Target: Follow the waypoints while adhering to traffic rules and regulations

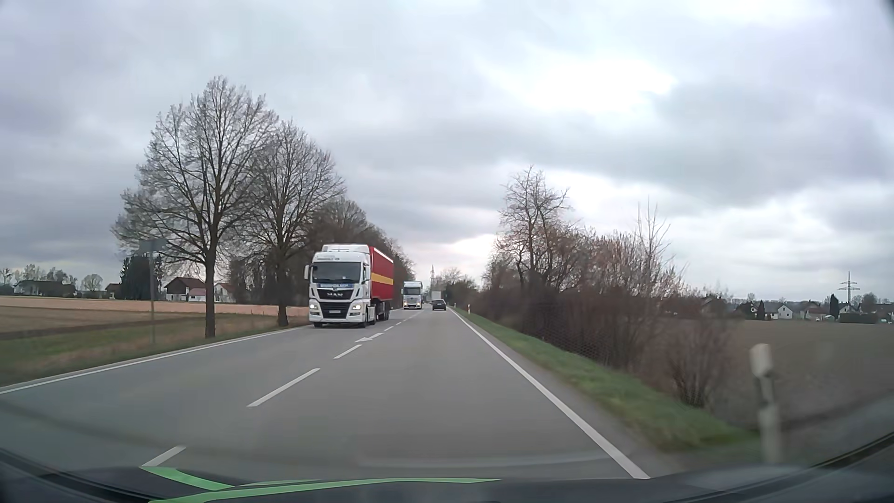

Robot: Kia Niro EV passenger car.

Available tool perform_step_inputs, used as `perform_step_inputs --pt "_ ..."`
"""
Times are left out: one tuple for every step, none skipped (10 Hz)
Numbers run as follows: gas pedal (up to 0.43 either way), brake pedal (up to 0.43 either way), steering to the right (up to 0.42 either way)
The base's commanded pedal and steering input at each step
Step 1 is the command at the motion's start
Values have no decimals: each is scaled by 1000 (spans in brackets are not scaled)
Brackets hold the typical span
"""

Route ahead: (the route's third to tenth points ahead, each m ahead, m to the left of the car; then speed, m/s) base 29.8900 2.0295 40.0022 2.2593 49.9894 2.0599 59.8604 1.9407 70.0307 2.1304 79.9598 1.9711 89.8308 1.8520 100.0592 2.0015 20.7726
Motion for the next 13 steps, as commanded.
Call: perform_step_inputs --pt "169 0 0" --pt "169 0 1" --pt "177 0 1" --pt "177 0 1" --pt "177 0 1" --pt "177 0 1" --pt "189 0 1" --pt "189 0 1" --pt "189 0 1" --pt "189 0 2" --pt "189 0 2" --pt "189 0 2" --pt "189 0 2"
